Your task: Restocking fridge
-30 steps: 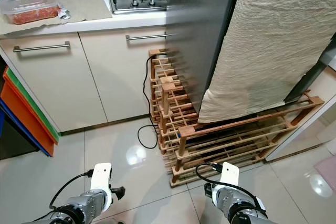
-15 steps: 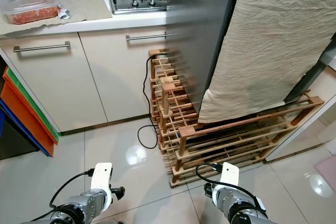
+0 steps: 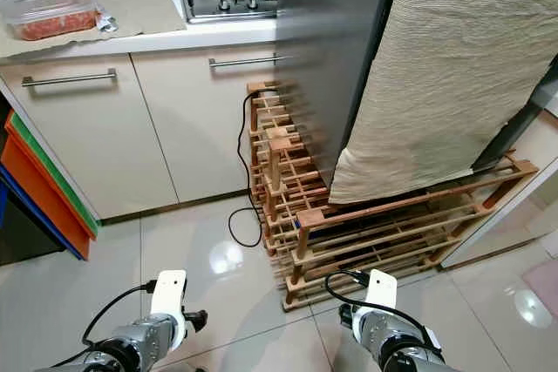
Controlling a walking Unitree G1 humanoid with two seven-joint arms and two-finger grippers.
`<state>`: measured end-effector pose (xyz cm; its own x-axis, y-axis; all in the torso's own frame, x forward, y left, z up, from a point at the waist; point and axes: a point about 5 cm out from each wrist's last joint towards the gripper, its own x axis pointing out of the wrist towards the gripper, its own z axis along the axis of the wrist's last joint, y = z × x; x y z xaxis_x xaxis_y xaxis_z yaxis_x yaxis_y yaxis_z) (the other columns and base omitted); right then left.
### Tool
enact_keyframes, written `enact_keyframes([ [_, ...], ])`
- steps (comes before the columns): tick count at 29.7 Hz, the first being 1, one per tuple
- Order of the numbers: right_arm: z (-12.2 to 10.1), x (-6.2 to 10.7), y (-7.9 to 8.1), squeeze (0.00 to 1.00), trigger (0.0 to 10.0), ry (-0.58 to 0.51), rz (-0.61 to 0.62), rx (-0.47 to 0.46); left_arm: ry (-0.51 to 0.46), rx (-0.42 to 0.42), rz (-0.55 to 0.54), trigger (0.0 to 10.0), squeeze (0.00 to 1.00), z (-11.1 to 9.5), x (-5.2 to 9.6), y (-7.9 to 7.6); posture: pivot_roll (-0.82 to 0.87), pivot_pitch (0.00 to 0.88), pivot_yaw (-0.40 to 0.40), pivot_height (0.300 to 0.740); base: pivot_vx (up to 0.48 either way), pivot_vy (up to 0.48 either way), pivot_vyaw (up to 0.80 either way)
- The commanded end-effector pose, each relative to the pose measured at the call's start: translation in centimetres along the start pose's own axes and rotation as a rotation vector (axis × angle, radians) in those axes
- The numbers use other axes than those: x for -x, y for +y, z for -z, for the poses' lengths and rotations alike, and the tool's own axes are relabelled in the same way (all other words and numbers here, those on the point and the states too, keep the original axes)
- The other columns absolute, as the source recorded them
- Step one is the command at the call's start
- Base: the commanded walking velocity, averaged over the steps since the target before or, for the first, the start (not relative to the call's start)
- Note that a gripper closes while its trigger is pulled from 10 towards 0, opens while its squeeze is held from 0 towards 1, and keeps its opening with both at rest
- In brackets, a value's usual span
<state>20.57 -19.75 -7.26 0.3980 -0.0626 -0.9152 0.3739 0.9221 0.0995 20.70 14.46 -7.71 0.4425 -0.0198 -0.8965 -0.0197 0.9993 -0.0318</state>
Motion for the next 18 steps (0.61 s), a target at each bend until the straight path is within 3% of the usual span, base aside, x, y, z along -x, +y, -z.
enact_keyframes([
  [1, -0.37, 0.05, -0.01, 0.00, 10.0, -0.002, -0.001, -0.002, -0.010, -0.016, 0.004, 10.0, 0.00, -0.44, 0.02, -0.04, 0.04, 0.000, -0.015, 0.740, 0.000, 0.000, 0.00],
  [5, -0.43, 0.08, -0.36, 0.00, 10.0, 0.003, 0.015, 0.043, -0.012, -0.062, 0.000, 10.0, 0.00, -0.48, 0.02, -0.11, 0.04, 0.000, -0.024, 0.740, 0.000, 0.000, 0.00],
  [10, -0.45, 0.09, -0.36, 0.00, 10.0, 0.002, 0.015, 0.047, -0.013, -0.069, 0.001, 10.0, 0.00, -0.50, 0.02, -0.11, 0.04, 0.000, -0.025, 0.740, 0.000, 0.000, 0.00],
  [12, -0.52, 0.10, -0.41, 0.00, 10.0, 0.002, 0.002, 0.105, -0.017, -0.077, 0.007, 10.0, 0.00, -0.49, 0.02, -0.14, 0.04, 0.000, -0.030, 0.740, 0.000, 0.000, 0.00],
  [18, -0.57, 0.09, -0.27, 0.00, 10.0, -0.017, -0.046, 0.148, -0.041, -0.089, 0.046, 10.0, 0.00, -0.56, 0.02, -0.34, 0.02, 0.001, -0.031, 0.740, 0.000, 0.000, 0.00],
])
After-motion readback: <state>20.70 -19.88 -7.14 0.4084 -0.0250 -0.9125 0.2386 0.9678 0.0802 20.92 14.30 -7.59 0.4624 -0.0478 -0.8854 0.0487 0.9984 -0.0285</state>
